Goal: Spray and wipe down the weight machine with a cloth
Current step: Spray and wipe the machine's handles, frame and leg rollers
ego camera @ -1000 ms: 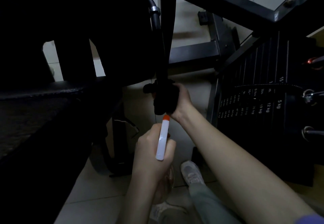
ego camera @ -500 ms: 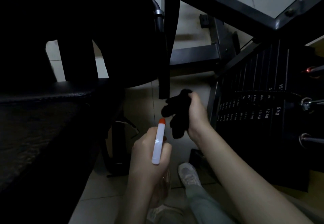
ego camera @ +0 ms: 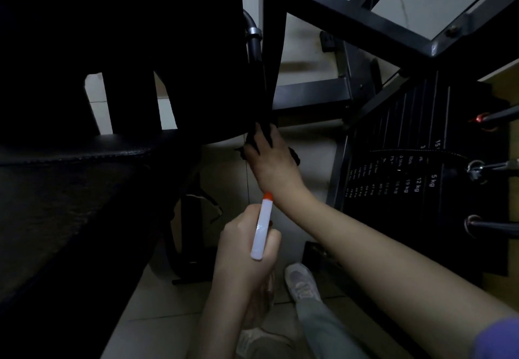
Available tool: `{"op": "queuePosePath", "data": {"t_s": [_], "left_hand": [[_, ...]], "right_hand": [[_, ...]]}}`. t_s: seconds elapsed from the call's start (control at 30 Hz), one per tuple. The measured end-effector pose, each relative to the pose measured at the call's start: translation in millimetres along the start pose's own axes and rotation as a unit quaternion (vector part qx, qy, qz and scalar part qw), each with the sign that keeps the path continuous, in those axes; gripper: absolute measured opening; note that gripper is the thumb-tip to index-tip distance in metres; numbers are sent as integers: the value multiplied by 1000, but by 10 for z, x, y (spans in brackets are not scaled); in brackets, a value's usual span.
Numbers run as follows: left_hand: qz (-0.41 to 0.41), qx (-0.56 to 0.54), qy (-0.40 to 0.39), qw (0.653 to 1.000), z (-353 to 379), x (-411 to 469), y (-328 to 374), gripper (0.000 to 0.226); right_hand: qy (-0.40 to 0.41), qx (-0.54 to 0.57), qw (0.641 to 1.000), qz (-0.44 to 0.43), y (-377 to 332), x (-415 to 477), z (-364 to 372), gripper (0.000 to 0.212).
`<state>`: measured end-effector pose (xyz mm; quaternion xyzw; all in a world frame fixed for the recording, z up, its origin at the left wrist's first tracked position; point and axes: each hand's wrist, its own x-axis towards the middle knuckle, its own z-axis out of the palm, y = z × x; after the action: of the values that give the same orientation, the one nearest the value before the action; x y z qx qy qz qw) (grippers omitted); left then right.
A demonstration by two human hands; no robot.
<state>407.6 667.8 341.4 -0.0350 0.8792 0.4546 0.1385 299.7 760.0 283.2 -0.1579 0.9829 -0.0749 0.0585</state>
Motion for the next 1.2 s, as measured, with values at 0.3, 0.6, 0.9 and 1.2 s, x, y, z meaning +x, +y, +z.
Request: {"op": "queuePosePath", "data": {"t_s": [0.3,0.6,0.9,1.2], "left_hand": [[20,27,22,999,-112,-12,160,49],[28,-15,39,999,-311,-444,354,19],[110,-8,13,994,-471,-1044,595,16],[122,-19,-1,992,-703,-1571,954,23]], "right_hand": [[-54,-133,980,-135,-32,-92,-149,18],[-170,-57,978,-111,-37,-292,-517,29],[-206,127,965,97,121,-1045,-877,28],[-135,248,940,192,-220,-1441,-1716,30]]}}
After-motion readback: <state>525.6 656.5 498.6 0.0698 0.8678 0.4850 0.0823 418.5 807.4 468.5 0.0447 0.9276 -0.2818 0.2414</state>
